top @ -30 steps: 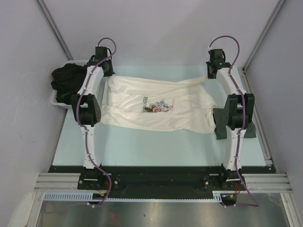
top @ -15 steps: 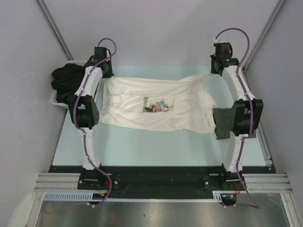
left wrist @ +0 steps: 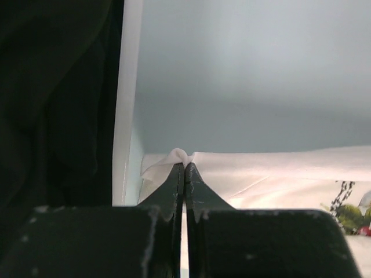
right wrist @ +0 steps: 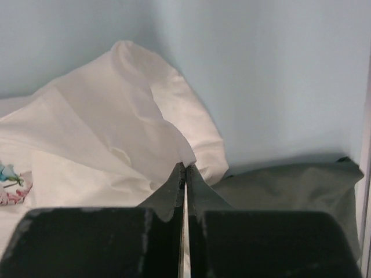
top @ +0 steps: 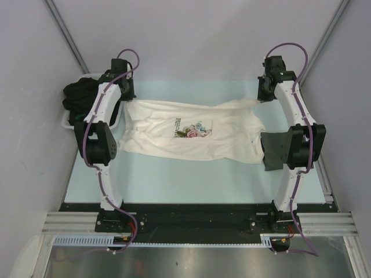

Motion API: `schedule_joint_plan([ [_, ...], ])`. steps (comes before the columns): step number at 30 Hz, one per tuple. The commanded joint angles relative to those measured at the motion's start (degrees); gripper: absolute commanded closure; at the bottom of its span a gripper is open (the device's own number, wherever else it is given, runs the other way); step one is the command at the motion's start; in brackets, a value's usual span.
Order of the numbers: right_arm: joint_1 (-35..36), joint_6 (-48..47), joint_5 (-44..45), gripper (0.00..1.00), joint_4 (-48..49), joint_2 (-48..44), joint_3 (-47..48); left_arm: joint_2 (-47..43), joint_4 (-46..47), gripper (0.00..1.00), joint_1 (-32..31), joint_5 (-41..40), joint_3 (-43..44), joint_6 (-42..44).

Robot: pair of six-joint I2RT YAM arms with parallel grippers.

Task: Fold and stack the t-shirts
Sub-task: Fold the other side of the tshirt into a rectangle

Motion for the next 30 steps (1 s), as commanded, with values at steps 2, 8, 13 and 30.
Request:
schedule_joint_plan([
  [2,-0.1,5.3,-1.7,1.00,-11.5,0.0,3.5,-7.8,-3.6,1.00,-0.1,-1.3,-6.6,0.8],
  [8,0.0,8.2,-2.9,1.00,-14.2,-3.6,-1.9,-14.9,-5.6,1.00,-0.1,-1.8,-15.1,-0.2],
  [13,0.6,9.9,-3.9,1.00,-17.8,-4.6,-4.0,-18.6,-6.3,1.00,-0.1,-0.3,-21.2,-0.7],
  [30,2.4,12.1,-4.3,1.00,-21.0,-6.1,-14.8,-20.4,-7.3,1.00,-0.1,-2.6,-28.9,-1.4],
])
